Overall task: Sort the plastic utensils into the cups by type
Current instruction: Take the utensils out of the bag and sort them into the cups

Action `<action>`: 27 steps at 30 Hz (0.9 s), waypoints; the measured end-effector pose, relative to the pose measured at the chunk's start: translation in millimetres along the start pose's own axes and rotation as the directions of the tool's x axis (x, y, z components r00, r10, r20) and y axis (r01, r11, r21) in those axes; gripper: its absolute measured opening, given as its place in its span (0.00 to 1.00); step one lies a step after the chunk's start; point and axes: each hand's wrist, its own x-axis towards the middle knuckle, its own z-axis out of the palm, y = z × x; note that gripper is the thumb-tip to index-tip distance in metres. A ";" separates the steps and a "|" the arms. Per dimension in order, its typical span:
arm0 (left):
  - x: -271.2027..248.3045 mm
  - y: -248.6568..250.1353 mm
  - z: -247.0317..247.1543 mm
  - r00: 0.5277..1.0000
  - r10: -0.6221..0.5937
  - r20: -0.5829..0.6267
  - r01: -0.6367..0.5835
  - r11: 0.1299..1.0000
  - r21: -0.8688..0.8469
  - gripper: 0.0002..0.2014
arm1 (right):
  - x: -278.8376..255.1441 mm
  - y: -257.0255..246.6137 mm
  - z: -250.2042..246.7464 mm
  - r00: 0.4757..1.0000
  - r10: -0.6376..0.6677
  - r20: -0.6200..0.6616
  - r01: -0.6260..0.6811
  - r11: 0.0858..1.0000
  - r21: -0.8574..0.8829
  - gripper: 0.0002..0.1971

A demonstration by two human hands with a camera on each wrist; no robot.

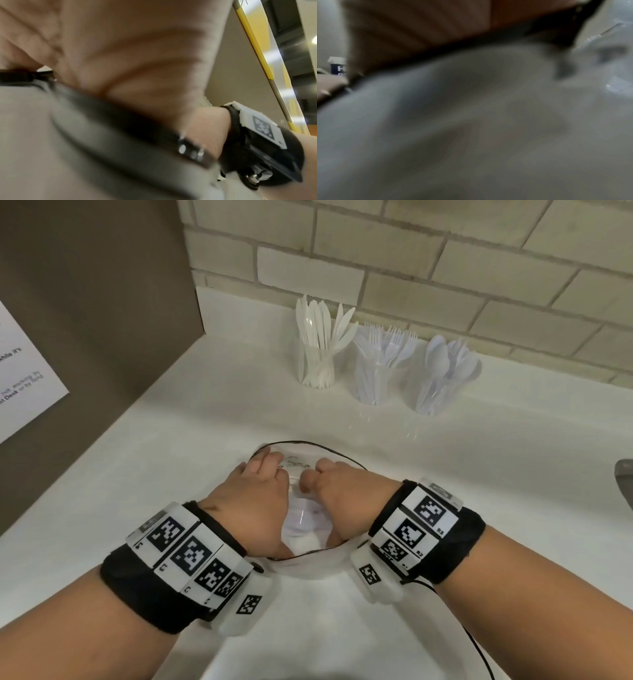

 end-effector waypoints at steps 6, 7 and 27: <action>0.8 -2.1 2.0 0.999 0.039 0.007 -0.040 0.999 0.036 0.45 | 12.4 -1.9 13.9 0.986 0.094 -0.136 -0.078 0.989 0.122 0.48; 1.3 -3.3 2.3 0.999 0.041 0.007 -0.042 0.998 0.046 0.44 | 14.5 -1.0 13.3 0.984 0.108 -0.142 -0.088 0.986 0.143 0.43; 9.4 -13.7 1.9 1.000 0.004 -0.022 -0.004 1.000 0.027 0.43 | 18.3 2.3 7.4 0.994 0.074 -0.076 -0.067 0.994 0.084 0.48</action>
